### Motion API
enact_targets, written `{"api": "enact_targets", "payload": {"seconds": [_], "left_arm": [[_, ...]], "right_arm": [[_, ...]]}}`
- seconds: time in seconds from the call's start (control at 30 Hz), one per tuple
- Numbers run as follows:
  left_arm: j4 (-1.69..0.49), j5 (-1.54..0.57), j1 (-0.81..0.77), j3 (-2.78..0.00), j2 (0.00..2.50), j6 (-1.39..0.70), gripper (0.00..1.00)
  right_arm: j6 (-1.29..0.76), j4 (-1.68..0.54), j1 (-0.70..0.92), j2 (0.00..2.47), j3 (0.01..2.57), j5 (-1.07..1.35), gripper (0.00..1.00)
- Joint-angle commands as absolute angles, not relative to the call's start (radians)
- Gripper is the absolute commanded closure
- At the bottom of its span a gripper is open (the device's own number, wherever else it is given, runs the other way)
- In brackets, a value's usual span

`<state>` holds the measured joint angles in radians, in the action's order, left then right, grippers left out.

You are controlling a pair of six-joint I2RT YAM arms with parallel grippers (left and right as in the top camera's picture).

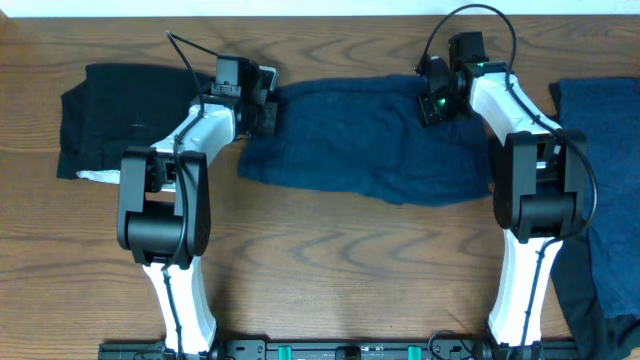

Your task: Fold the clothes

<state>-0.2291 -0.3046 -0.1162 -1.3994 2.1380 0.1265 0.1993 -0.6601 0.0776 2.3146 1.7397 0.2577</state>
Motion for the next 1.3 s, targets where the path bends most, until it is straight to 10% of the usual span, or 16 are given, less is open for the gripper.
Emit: {"api": "enact_targets", "payload": {"seconds": [0.0,0.43,1.27], "left_arm": [[-0.231,-0.166,-0.111,-1.354,2.252,0.134,0.94],[-0.295,-0.167,-0.112,-1.383,1.882,0.136,0.94],[-1.137,-0.167,-0.113,-1.338,1.601,-0.137,0.92]], "right_arm": [[0.187,-0.624,0.079,2.407,1.694,0.153,0.99],[0.188,-0.702,0.076,2.122,1.730,0.158,0.99],[0.104,-1.508,0.066,1.834,1.499,0.303,0.99]]}}
